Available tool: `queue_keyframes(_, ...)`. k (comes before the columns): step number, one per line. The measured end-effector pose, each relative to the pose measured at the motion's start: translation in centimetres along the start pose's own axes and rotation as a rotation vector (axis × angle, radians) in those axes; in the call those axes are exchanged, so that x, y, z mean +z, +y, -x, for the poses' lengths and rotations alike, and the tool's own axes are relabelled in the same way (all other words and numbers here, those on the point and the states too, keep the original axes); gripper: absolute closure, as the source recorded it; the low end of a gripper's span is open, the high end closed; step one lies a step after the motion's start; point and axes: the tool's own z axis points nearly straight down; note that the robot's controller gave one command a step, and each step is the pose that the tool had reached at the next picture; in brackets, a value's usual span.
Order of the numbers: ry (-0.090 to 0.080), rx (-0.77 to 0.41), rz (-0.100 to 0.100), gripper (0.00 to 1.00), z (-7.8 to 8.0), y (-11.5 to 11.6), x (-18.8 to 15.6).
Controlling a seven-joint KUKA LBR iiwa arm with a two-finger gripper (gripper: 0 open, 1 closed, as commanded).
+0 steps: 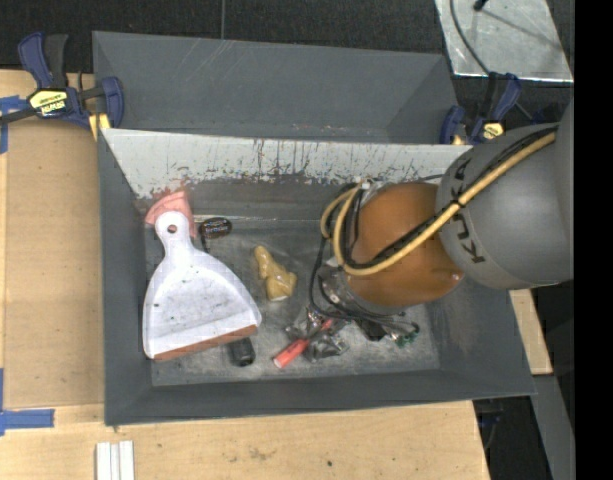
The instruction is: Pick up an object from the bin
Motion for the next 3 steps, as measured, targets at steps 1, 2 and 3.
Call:
queue_keyframes(1, 0.0, 0.0, 0.0, 1.0, 0.0, 0.0, 0.0)
queue_keyframes(2, 0.017, 0.03, 0.006, 1.0, -0.8, -1.7, -12.2)
queue_keyframes(3, 0.017, 0.03, 0.006, 1.0, -0.8, -1.7, -12.2)
